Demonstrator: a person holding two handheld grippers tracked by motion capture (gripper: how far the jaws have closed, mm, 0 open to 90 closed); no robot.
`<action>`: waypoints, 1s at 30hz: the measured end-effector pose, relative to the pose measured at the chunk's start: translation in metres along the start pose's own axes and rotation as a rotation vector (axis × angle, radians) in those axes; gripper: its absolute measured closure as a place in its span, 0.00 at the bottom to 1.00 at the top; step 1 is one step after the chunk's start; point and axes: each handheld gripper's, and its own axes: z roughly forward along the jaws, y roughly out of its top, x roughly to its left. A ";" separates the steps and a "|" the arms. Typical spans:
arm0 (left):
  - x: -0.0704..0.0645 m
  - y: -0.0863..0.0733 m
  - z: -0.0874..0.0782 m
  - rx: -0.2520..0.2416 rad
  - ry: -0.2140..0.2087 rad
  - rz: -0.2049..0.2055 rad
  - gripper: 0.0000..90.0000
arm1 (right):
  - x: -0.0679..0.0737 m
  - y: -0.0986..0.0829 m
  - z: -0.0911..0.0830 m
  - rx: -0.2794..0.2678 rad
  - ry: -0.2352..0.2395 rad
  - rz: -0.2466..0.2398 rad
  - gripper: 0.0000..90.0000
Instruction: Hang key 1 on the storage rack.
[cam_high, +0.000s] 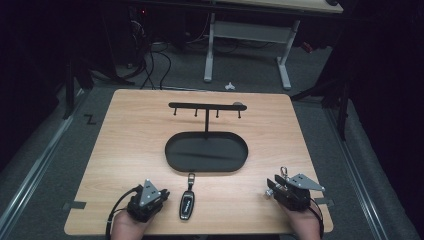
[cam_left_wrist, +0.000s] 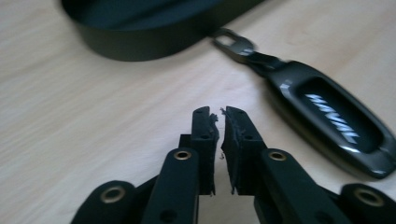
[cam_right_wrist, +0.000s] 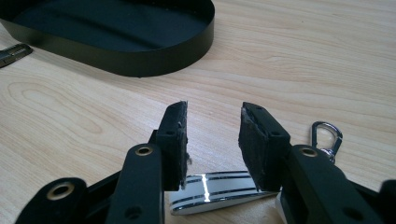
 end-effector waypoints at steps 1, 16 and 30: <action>-0.008 0.002 0.004 0.017 -0.012 0.029 0.95 | 0.000 0.000 0.000 0.000 0.003 0.000 0.68; -0.053 0.028 0.034 -0.024 -0.135 0.098 0.90 | 0.007 -0.001 0.004 0.016 0.039 -0.012 0.66; 0.028 -0.003 -0.011 -0.125 0.119 -0.133 0.57 | 0.044 0.003 0.019 0.046 0.131 -0.106 0.66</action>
